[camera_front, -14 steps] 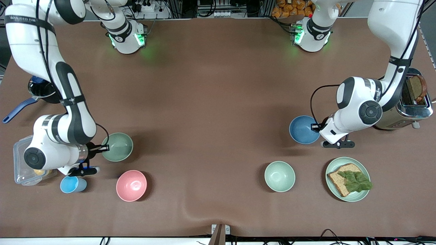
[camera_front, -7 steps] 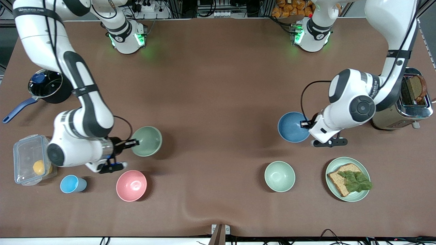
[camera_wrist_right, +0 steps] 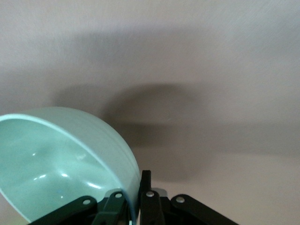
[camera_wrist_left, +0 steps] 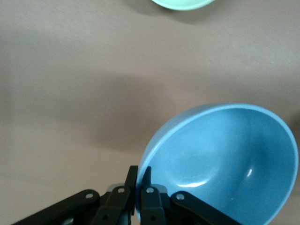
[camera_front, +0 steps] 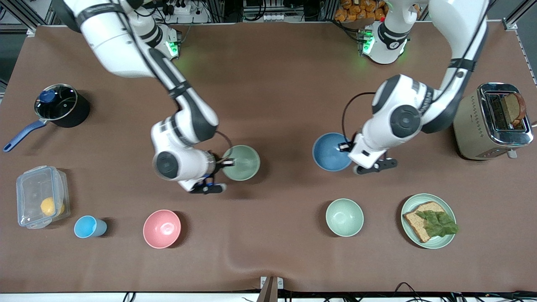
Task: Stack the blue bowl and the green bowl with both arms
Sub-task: 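Carry the green bowl with the right gripper while the left gripper carries the blue, then set the green bowl down and open the right gripper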
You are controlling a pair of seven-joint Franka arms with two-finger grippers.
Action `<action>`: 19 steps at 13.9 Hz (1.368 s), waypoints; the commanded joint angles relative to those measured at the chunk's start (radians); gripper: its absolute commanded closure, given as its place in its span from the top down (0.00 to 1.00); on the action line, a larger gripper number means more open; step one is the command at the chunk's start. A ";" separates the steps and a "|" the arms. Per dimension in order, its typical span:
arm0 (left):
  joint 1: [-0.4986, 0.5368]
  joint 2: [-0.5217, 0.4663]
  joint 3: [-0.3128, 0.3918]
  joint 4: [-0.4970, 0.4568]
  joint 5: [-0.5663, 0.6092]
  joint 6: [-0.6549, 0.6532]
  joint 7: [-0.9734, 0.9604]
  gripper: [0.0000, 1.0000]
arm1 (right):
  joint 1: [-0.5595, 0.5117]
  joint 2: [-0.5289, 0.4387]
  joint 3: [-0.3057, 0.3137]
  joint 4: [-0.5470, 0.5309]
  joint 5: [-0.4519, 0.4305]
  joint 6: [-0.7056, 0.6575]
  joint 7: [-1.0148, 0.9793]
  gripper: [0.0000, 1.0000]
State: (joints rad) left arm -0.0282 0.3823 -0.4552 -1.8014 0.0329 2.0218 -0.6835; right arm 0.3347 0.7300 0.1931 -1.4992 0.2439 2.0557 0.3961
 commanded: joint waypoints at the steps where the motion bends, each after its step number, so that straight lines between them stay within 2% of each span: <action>1: -0.038 0.020 0.001 0.043 -0.022 -0.023 -0.054 0.00 | 0.018 0.025 -0.007 -0.033 0.017 0.061 0.075 0.00; 2: -0.054 0.038 0.001 0.054 -0.022 -0.023 -0.077 0.00 | 0.018 0.025 -0.007 -0.042 0.017 0.078 0.087 0.00; 3: -0.073 0.047 0.001 0.068 -0.022 -0.023 -0.103 0.00 | 0.017 0.025 -0.007 -0.041 0.018 0.081 0.087 0.09; 4: -0.084 0.067 0.001 0.088 -0.022 -0.022 -0.126 0.00 | 0.012 0.025 -0.007 -0.041 0.020 0.080 0.090 0.52; 5: -0.102 0.084 0.001 0.108 -0.022 -0.020 -0.152 0.00 | 0.009 0.023 -0.007 -0.041 0.018 0.080 0.108 1.00; 8: -0.145 0.145 0.001 0.181 -0.021 -0.014 -0.227 0.00 | -0.017 -0.006 -0.007 -0.032 0.018 0.025 0.142 1.00; 12: -0.217 0.240 0.007 0.290 -0.011 0.023 -0.271 0.00 | -0.163 -0.057 -0.006 0.002 0.031 -0.155 0.192 1.00; 14: -0.243 0.274 0.010 0.315 -0.011 0.092 -0.272 0.00 | -0.180 -0.040 -0.012 0.004 0.037 -0.135 0.435 1.00; 16: -0.280 0.299 0.013 0.320 -0.007 0.167 -0.268 0.00 | -0.169 -0.009 -0.014 0.007 0.035 -0.039 0.664 1.00; 19: -0.323 0.339 0.015 0.324 -0.007 0.264 -0.248 0.00 | -0.122 0.055 -0.014 0.007 0.038 0.059 0.860 1.00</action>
State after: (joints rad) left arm -0.3187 0.6860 -0.4515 -1.5147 0.0324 2.2467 -0.9403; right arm 0.1715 0.7446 0.1796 -1.4968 0.2615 2.0524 1.1289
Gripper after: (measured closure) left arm 0.947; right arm 0.000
